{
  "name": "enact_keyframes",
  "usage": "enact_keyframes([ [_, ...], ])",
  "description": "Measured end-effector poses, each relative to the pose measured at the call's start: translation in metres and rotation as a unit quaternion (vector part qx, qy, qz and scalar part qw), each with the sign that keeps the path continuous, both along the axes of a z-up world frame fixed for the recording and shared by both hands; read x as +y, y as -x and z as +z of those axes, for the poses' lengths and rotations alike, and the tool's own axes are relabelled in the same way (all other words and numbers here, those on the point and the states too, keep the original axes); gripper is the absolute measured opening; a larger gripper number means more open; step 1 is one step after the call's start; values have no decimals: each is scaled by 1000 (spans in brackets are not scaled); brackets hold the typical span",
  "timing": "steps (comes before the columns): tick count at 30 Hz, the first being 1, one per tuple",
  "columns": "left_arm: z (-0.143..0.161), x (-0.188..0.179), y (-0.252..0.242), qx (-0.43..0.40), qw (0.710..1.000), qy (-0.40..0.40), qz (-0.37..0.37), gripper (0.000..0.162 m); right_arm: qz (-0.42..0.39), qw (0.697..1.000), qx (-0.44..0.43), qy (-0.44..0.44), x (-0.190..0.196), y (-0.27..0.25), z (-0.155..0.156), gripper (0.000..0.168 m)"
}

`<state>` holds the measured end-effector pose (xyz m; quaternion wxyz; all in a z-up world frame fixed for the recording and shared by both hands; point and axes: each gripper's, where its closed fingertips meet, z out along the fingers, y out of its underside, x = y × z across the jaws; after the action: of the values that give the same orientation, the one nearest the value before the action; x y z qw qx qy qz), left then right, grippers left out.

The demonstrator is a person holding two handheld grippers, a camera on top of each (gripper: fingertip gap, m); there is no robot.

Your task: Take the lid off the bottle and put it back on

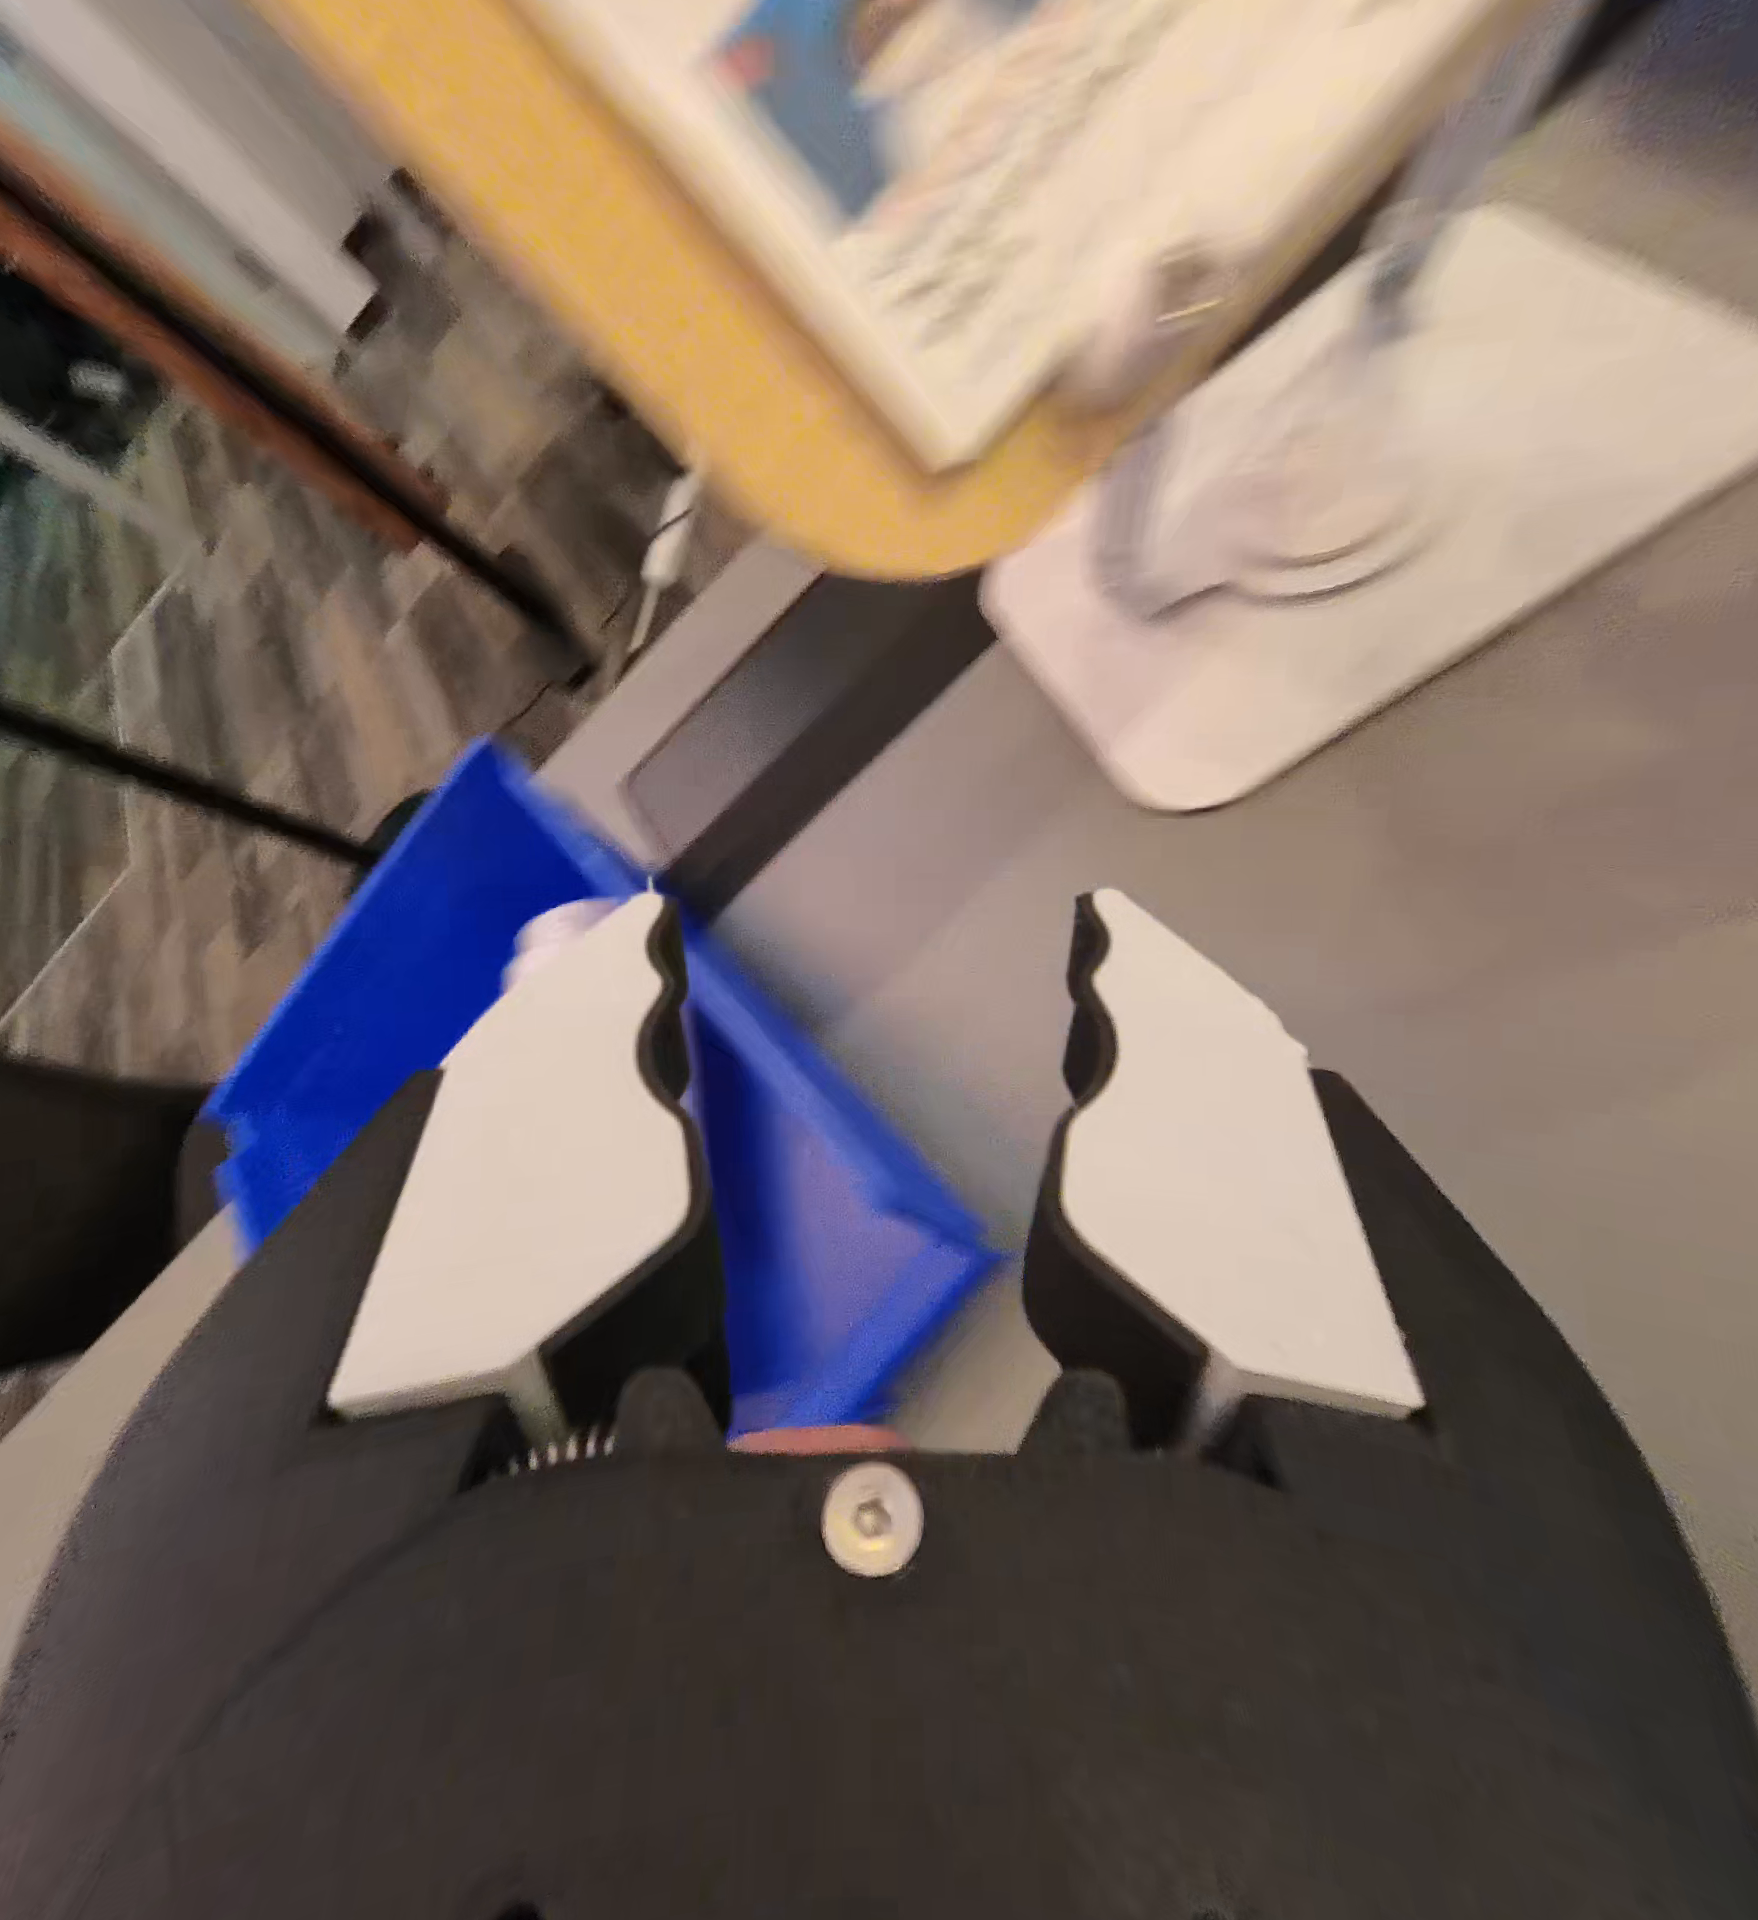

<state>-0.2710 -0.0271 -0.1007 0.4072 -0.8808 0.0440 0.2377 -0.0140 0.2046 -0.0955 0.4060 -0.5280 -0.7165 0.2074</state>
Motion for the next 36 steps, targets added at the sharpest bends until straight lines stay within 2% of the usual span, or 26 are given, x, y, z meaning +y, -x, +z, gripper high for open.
enact_keyframes([
  [2, -18, 14, -46, -2, 999, -2, -43, 61, 47, 997, -31, 43, -43, 5, -29, 50],
  [3, -28, 22, -62, -9, 999, -10, -47, 61, 61, 995, -31, 70, -59, 10, -42, 51],
  [5, -59, 44, -111, -95, 990, -9, -106, 65, 68, 990, -23, 123, -78, 23, -67, 53],
  [7, -90, 60, -125, -119, 988, 7, -95, 78, 71, 979, -23, 189, -94, 34, -95, 62],
  [8, -104, 69, -136, -139, 985, 6, -104, 78, 75, 973, -35, 213, -100, 37, -110, 68],
  [10, -138, 80, -151, -164, 980, 31, -111, 78, 75, 970, -52, 225, -105, 41, -137, 73],
  [12, -165, 82, -152, -135, 983, 53, -108, 78, 84, 971, -60, 217, -111, 43, -152, 72],
  [13, -163, 83, -159, -165, 978, 46, -123, 65, 86, 974, -68, 200, -111, 43, -159, 72],
  [14, -164, 83, -155, -168, 978, 51, -111, 75, 87, 976, -86, 178, -111, 43, -168, 72],
  [15, -167, 83, -154, -181, 976, 59, -109, 76, 90, 978, -103, 158, -111, 43, -174, 78],
  [18, -170, 82, -154, -216, 968, 69, -107, 77, 90, 978, -103, 159, -109, 46, -174, 84],
  [27, -169, 82, -157, -224, 965, 73, -119, 73, 108, 976, -105, 156, -109, 45, -175, 93],
  [34, -169, 81, -158, -228, 962, 76, -126, 73, 111, 976, -105, 154, -109, 45, -175, 93],
  [35, -169, 81, -159, -226, 963, 76, -128, 76, 112, 976, -106, 155, -109, 45, -175, 93],
  [36, -168, 81, -158, -219, 964, 74, -127, 89, 113, 976, -106, 154, -109, 45, -175, 93],
])
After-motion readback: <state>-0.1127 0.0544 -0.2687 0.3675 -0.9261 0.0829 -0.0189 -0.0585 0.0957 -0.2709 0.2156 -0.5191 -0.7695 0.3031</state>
